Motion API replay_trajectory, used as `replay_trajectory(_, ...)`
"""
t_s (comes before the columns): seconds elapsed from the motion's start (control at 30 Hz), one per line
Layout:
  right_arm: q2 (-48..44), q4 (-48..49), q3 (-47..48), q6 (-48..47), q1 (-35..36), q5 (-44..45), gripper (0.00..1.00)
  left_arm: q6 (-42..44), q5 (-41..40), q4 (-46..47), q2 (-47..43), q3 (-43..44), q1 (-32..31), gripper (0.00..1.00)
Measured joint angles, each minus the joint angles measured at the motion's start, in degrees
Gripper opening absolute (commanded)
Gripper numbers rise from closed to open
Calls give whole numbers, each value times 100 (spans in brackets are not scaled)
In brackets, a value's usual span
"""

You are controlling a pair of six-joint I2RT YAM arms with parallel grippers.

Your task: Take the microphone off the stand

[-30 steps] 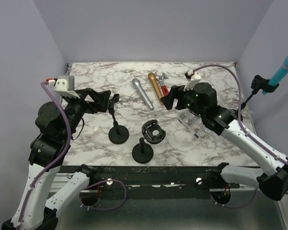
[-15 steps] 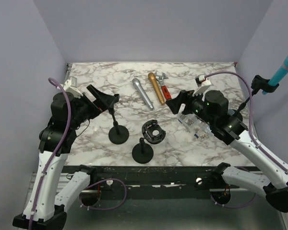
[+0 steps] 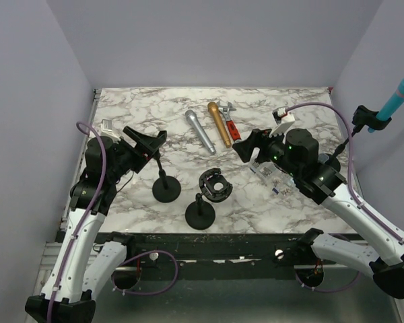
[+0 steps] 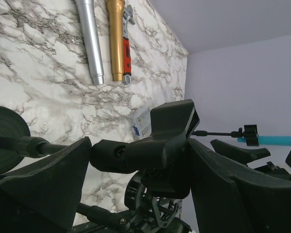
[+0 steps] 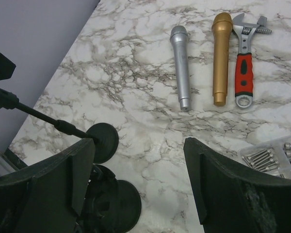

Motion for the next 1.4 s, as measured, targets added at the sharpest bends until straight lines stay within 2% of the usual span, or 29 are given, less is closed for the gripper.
replay_trajectory(0.17,9,20,-26,-2,0,2,82,-72,-11,313,-181,-291,4,69)
replay_trajectory(0.37,153,140,-96,2,0,-2,82,-48,-28,708,-442,-715,4,69)
replay_trajectory(0.6,444,280,-190,20,0,-9,82,181,-4,890,-304,-1521,4,70)
replay_trajectory(0.7,503,326,-229,24,0,-11,82,262,24,1010,-251,-1781,4,75)
replay_trajectory(1.07,680,466,-256,107,0,-26,82,748,46,793,-107,-1587,0,98)
replay_trajectory(1.4,754,490,-256,103,0,-24,82,1722,111,190,-415,-1034,7,99)
